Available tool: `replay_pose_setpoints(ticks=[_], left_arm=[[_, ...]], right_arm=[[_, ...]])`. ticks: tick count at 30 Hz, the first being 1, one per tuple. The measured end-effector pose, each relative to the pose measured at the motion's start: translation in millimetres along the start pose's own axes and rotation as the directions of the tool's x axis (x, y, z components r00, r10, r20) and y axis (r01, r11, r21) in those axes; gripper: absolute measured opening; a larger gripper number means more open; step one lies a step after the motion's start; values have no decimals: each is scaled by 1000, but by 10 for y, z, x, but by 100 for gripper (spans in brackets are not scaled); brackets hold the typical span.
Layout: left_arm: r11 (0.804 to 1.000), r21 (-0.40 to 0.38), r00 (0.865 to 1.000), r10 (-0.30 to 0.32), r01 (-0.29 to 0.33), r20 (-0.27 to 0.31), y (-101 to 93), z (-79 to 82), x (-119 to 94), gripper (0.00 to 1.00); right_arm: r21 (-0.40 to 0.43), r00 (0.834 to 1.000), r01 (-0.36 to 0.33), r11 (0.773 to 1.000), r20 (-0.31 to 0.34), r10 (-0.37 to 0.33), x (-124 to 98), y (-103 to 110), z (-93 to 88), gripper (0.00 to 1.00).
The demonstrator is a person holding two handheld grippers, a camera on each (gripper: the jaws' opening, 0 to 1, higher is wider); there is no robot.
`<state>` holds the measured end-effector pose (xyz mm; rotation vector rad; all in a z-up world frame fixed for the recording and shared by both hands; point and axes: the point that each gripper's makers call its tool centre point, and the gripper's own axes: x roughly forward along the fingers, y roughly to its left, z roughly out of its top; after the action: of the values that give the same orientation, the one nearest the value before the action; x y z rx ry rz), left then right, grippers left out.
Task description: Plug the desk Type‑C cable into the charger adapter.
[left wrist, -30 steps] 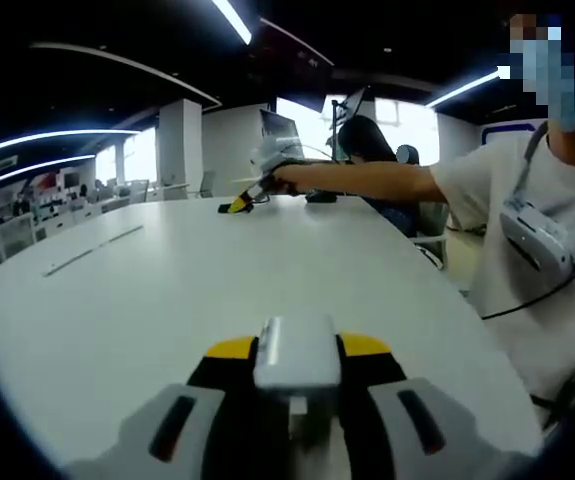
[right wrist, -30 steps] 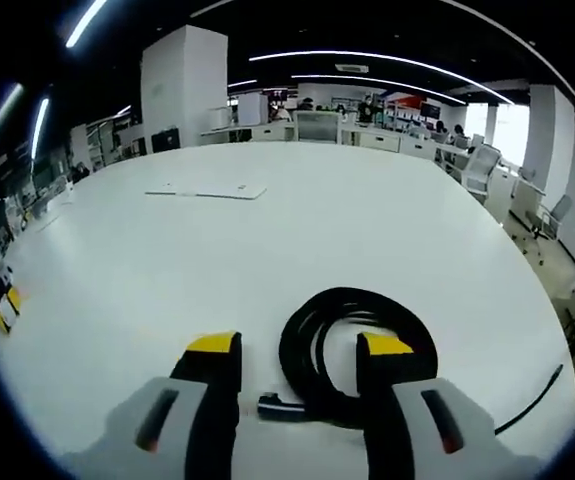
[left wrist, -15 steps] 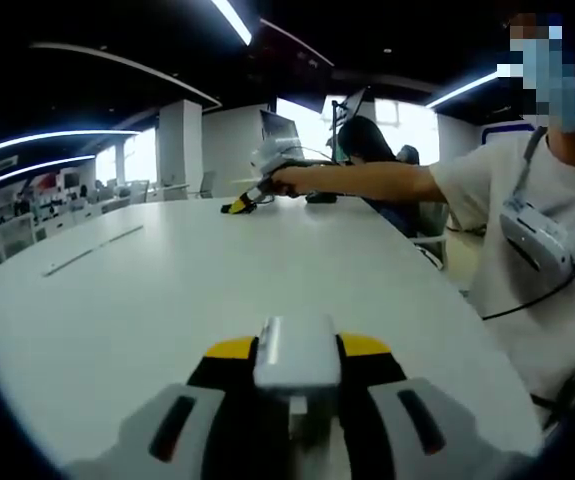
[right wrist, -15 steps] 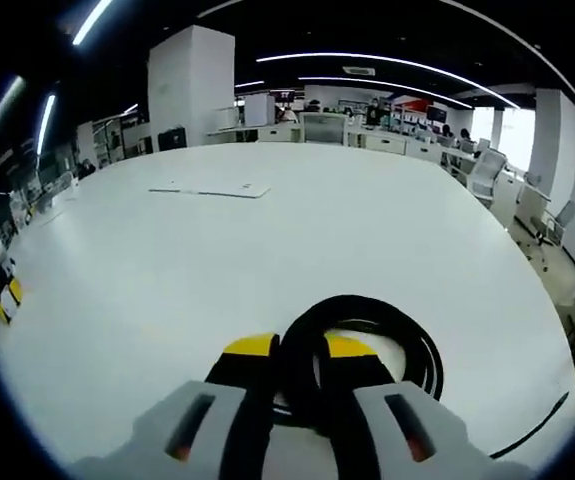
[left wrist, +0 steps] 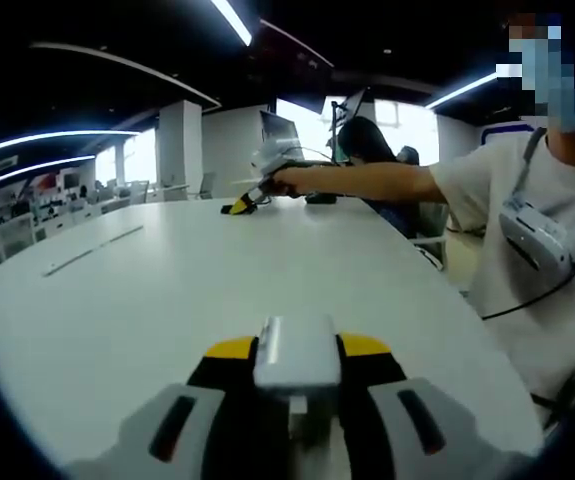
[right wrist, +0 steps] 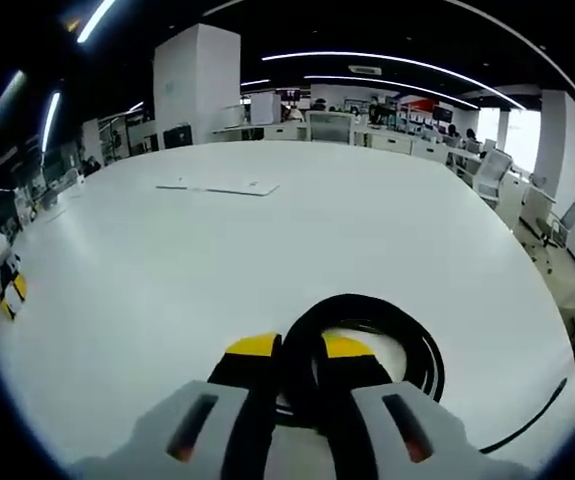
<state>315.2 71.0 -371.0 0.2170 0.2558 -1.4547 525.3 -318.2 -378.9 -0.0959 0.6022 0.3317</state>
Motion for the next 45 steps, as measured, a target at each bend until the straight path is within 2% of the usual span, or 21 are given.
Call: replay_pose_setpoints(ticks=[9, 28, 45], left_arm=[[1000, -3, 1000, -1, 1, 3, -16, -12, -8, 29], [1000, -5, 1000, -2, 2, 5, -1, -24, -20, 29], [1000, -8, 1000, -1, 1, 6, -20, -24, -5, 30]], right_arm=[[1, 1000, -18, 1000, -6, 18, -73, 125, -89, 13], [-73, 998, -63, 995, -17, 62, -210, 433, -194, 12], [-105, 996, -90, 990, 15, 92, -333, 645, -266, 11]])
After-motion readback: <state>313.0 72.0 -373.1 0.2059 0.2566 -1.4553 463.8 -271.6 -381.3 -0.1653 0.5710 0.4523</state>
